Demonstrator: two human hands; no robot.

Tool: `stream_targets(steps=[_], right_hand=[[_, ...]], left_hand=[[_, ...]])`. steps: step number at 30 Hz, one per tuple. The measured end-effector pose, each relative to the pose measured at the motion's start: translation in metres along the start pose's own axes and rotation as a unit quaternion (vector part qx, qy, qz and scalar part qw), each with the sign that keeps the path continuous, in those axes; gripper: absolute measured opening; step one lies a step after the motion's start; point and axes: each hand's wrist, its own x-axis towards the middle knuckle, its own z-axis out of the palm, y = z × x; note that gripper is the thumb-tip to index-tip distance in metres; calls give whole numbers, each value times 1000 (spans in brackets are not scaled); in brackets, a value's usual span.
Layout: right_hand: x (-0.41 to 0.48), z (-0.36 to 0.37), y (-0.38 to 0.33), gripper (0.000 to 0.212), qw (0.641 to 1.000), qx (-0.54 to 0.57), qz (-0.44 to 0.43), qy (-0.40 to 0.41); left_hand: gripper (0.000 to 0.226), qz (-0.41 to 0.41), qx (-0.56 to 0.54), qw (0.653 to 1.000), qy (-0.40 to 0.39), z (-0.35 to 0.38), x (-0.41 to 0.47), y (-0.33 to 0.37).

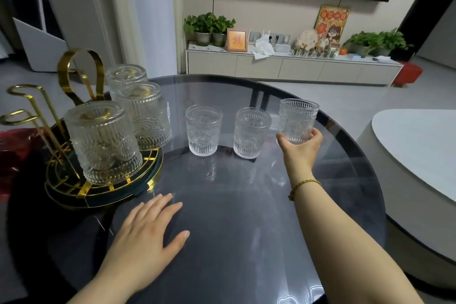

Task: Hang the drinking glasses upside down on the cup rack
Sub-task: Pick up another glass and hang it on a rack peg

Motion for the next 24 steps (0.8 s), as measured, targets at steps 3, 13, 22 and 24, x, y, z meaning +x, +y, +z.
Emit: stream_targets(steps=[3,13,22,24], right_hand=[[-6,-13,-19,68,999,10,-36,-19],[-51,-43,-125,74,975,-57,-178,-121],[-111,6,-219,74,936,-60,-245,-244],[-123,22,-237,77,927,-65,-255,-267]], left_hand=[[54,5,4,1000,-5,4,0,0],[44,26,-97,995,23,-12,-9,-7],[37,-59,-128,952,272,-49,-41,-88],[54,-101,-141,953,247,-48,-38,-105]])
